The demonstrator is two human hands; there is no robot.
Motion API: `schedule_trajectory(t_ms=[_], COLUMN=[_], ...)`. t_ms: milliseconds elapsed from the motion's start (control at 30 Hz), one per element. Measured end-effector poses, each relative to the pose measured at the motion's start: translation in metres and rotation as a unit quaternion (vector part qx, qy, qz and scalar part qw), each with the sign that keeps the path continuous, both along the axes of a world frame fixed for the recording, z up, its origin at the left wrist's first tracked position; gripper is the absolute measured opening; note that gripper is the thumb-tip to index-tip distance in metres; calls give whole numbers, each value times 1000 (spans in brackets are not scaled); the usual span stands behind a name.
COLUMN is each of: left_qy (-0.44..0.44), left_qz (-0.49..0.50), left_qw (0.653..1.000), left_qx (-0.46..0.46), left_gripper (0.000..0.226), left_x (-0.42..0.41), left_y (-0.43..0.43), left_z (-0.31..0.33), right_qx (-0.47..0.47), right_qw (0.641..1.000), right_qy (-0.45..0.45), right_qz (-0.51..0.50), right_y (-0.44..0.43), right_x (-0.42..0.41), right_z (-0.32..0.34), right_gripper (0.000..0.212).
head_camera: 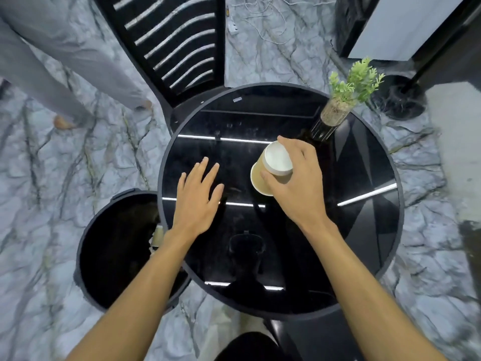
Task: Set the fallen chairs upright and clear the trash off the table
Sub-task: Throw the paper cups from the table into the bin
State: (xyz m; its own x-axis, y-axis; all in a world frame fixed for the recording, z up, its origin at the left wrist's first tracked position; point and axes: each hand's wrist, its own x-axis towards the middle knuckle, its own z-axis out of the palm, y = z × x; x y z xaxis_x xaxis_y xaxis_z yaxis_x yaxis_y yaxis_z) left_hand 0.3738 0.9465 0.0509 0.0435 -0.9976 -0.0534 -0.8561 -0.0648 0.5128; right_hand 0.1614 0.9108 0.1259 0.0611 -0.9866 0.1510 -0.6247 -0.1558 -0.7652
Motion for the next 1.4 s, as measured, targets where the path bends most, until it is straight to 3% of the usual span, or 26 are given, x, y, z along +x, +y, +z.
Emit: schedule_trajectory(t_ms=[267,633,900,1067,1233,1400], left_qy=[-23,-23,6,37,53,72], left_qz=[125,315,337,322,312,317], left_qw=[992,946,937,936,931,927], left_qx=[25,77,93,139,179,188], left_gripper=[50,50,50,51,51,50], left_x=[68,172,223,246,258,267], left_y=[121,266,289,287,294,294], left_z=[13,11,-40,-97,-135,-134], right_qx=[10,21,61,208,238,239], right_qw=[993,956,946,874,870,870], right_qy=[-19,-15,14,210,217,228], right_qz=[117,293,319,386,375,367], right_y=[66,127,149,165,181,176], right_x=[72,221,298,317,320,327], right_z=[7,0,-68,-152,-190,-185], right_gripper=[60,59,64,84,74,64])
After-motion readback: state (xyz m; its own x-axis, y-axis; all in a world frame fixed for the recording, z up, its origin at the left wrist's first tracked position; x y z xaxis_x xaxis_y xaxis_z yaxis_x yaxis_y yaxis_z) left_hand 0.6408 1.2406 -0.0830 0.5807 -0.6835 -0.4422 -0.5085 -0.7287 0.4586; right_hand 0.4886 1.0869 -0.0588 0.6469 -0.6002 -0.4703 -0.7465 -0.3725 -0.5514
